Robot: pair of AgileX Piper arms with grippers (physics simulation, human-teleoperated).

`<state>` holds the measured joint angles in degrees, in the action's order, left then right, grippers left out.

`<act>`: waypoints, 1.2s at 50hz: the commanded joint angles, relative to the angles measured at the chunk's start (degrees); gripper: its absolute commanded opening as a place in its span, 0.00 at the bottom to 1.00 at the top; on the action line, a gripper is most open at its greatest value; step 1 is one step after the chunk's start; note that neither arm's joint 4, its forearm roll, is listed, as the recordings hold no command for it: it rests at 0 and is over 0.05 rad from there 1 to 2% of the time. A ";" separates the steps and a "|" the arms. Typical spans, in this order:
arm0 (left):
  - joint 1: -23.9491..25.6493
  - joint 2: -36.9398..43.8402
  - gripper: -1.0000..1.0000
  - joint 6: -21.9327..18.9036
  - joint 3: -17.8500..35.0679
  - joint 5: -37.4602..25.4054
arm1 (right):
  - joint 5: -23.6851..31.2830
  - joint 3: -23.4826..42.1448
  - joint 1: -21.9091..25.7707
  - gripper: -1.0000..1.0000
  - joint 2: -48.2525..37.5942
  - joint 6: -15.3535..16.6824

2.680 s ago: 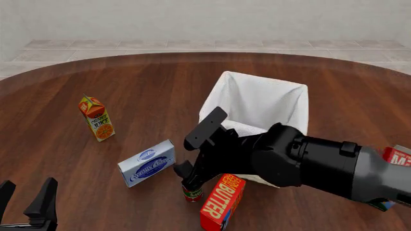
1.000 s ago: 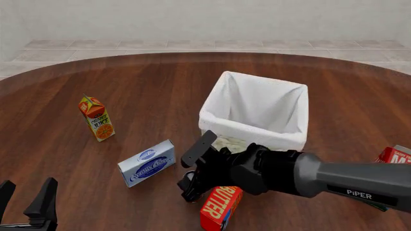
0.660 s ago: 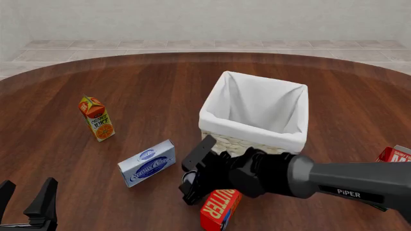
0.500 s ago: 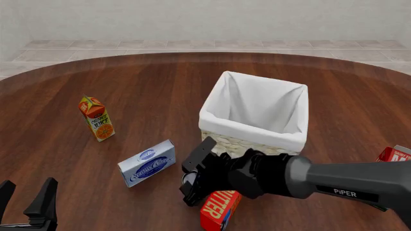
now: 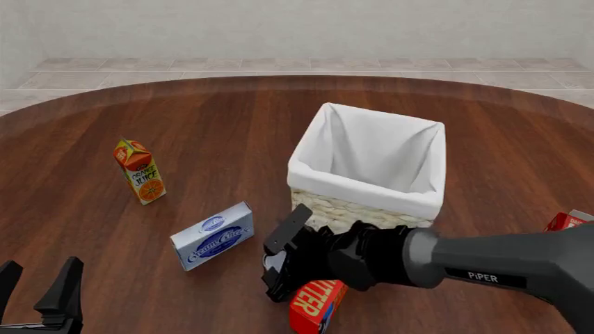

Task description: Pick up the alphabet soup and the tomato sauce, and put them in the basket.

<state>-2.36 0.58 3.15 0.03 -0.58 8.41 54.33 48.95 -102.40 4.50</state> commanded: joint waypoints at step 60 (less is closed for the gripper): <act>0.00 0.00 1.00 0.00 0.00 0.00 | 4.40 1.89 2.34 0.00 7.74 0.53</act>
<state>-2.36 0.58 3.15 0.03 -0.58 11.17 55.36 49.96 -97.17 6.21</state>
